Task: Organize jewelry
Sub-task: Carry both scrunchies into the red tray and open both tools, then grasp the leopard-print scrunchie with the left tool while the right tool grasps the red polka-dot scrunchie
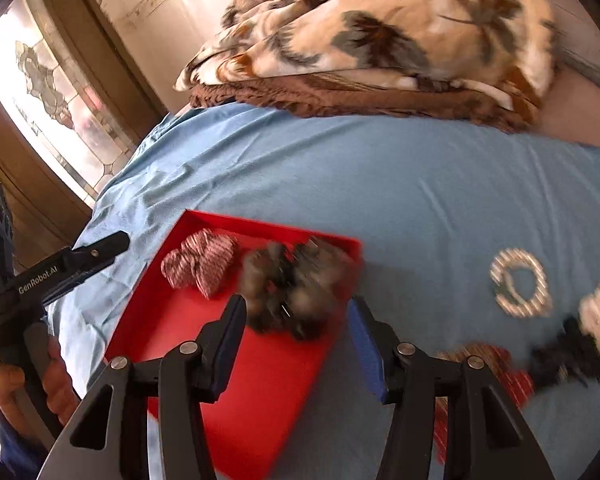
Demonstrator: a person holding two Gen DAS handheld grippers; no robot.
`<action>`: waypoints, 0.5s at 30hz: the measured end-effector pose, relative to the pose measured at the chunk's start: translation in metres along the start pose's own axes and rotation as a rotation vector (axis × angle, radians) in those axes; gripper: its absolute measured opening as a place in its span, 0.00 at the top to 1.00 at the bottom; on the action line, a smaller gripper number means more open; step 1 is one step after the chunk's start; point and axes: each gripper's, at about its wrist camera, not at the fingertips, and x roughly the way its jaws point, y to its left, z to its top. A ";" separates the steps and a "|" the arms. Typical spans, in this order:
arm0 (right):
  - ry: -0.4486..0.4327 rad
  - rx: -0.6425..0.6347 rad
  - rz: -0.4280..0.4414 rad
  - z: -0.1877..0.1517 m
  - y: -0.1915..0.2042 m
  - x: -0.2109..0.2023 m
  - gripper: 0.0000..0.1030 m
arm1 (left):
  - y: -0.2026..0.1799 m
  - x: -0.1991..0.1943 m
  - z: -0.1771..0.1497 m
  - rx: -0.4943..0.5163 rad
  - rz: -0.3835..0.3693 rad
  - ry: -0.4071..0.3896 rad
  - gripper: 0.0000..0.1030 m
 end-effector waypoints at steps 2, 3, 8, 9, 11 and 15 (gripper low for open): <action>-0.009 0.024 -0.013 -0.019 -0.019 -0.018 0.39 | -0.013 -0.007 -0.011 0.030 -0.010 0.009 0.42; -0.013 0.043 -0.020 -0.033 -0.032 -0.029 0.37 | -0.022 -0.010 -0.018 0.048 -0.020 0.016 0.42; -0.014 0.136 -0.095 -0.084 -0.096 -0.067 0.37 | -0.072 -0.013 -0.044 0.151 -0.066 0.050 0.42; -0.016 0.156 -0.112 -0.091 -0.108 -0.074 0.37 | -0.083 -0.013 -0.049 0.169 -0.072 0.058 0.42; -0.024 0.191 -0.141 -0.101 -0.129 -0.085 0.37 | -0.108 -0.007 -0.060 0.206 -0.098 0.086 0.42; -0.056 0.261 -0.183 -0.114 -0.169 -0.107 0.37 | -0.153 0.005 -0.080 0.276 -0.146 0.137 0.42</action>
